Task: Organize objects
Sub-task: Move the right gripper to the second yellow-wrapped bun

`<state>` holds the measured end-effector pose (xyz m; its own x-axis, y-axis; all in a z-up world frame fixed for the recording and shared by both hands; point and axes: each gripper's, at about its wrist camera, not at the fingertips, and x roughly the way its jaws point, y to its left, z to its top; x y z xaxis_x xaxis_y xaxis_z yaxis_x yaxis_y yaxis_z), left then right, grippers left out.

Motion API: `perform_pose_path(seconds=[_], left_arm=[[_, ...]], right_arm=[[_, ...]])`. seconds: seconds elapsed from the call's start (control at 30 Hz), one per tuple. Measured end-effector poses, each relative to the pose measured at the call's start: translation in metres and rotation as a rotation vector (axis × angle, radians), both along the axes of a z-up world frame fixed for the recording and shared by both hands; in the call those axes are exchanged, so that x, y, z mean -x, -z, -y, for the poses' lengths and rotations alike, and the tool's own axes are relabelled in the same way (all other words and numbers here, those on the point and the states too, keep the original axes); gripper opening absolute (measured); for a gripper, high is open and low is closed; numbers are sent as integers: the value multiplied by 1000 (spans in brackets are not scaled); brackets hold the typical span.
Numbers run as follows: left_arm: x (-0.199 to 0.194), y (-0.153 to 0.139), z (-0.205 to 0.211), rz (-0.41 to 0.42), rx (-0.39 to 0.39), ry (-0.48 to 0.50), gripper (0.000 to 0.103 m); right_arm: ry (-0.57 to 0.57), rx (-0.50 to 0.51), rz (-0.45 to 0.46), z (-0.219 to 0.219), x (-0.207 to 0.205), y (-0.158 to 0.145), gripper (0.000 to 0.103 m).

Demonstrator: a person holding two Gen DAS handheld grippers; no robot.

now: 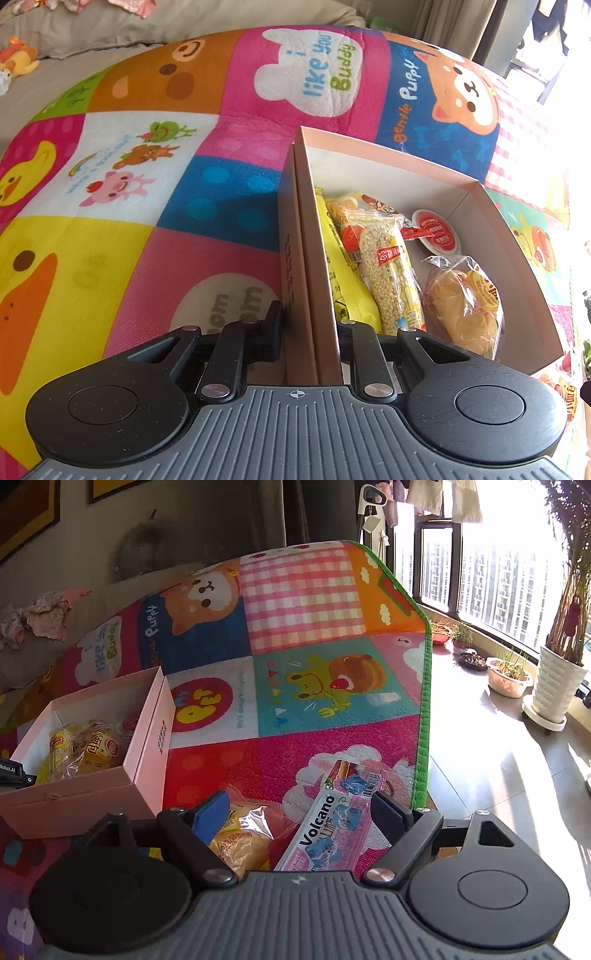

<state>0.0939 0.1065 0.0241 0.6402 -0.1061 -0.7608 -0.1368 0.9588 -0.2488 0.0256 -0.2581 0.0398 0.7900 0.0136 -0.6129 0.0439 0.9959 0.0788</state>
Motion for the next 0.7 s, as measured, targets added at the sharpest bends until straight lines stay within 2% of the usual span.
perform_pose_path(seconds=[0.23,0.37,0.57,0.7], left_arm=[[1,1,-2,1,12,-1,21],[2,1,-3,4,19,2,22],[2,2,-5,11,33,5,22],[3,3,-5,12,34,5,23]], right_arm=[[-133,-53,-41,-28,2,2,84],[-116,-53,-90,-34,-5,14,84],[-118,-41,-89,-34,-6,14,83],[-164,-74,-105,-37,-8,16,78]])
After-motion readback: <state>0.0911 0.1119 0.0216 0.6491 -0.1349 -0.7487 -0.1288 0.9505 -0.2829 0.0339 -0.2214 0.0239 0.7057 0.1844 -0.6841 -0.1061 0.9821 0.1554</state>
